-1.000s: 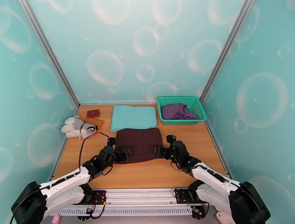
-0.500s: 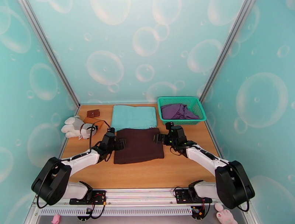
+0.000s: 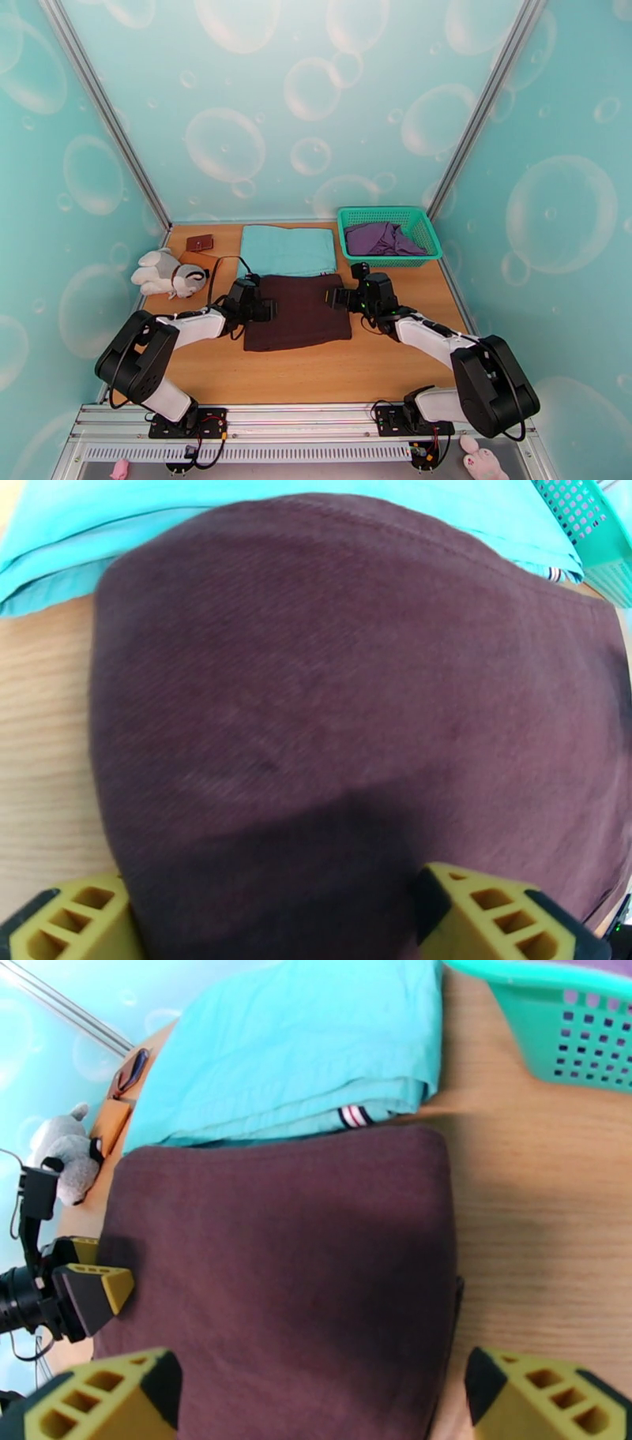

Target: Fold and stack the trousers

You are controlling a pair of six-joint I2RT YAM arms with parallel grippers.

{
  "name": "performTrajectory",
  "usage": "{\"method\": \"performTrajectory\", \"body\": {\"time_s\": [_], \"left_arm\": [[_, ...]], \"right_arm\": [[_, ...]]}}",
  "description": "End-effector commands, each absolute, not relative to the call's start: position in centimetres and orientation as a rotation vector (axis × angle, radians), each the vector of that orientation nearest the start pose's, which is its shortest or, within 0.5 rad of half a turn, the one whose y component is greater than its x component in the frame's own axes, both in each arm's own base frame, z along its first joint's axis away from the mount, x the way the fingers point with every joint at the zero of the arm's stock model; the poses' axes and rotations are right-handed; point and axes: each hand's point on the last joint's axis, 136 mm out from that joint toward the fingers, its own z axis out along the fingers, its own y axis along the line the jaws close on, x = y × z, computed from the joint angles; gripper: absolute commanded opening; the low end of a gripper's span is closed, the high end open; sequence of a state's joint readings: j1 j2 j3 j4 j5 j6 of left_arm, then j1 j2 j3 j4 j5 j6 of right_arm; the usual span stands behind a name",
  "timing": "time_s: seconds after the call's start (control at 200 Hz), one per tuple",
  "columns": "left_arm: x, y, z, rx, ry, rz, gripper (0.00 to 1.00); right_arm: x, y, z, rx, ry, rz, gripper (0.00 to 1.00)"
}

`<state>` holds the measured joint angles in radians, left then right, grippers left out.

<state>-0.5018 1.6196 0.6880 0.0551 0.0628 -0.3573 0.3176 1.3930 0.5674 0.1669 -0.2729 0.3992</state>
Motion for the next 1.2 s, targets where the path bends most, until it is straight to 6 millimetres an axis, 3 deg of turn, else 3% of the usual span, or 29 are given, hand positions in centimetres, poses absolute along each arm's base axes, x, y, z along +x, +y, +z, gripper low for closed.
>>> {"method": "performTrajectory", "body": {"time_s": [0.0,0.13,0.165,0.235,0.27,0.45,0.64,0.795,1.015,1.195], "left_arm": [[31.1,-24.0,2.7,0.358,2.514,-0.689,0.70],[31.1,-26.0,2.7,0.400,2.528,-0.725,0.52],[31.2,-26.6,2.7,0.414,2.532,-0.728,0.41],[31.4,-27.3,2.5,0.426,2.564,-0.696,0.10],[32.0,-28.0,3.4,0.439,2.559,-0.679,0.00],[31.6,-29.6,7.9,0.518,2.593,-0.567,0.00],[32.9,-30.3,16.9,0.484,2.506,-0.522,0.00],[34.7,-31.6,23.6,0.514,2.425,-0.484,0.00],[37.5,-33.2,29.5,0.560,2.345,-0.434,0.00],[38.8,-34.5,32.2,0.596,2.305,-0.421,0.00]], "right_arm": [[34.0,15.4,6.6,-0.005,2.308,0.661,0.99],[33.8,15.1,5.0,0.015,2.366,0.658,0.99],[33.8,15.0,5.0,0.019,2.367,0.650,0.99],[33.6,14.7,5.0,0.024,2.369,0.639,0.99],[33.7,14.5,5.2,0.031,2.365,0.633,0.99],[33.8,12.0,7.6,0.114,2.265,0.621,0.99],[33.4,9.3,10.3,0.205,2.145,0.583,0.99],[33.1,8.6,11.3,0.219,2.101,0.573,0.99],[33.4,9.0,10.2,0.211,2.136,0.608,0.99],[33.6,9.4,9.7,0.201,2.157,0.634,0.99]]}}
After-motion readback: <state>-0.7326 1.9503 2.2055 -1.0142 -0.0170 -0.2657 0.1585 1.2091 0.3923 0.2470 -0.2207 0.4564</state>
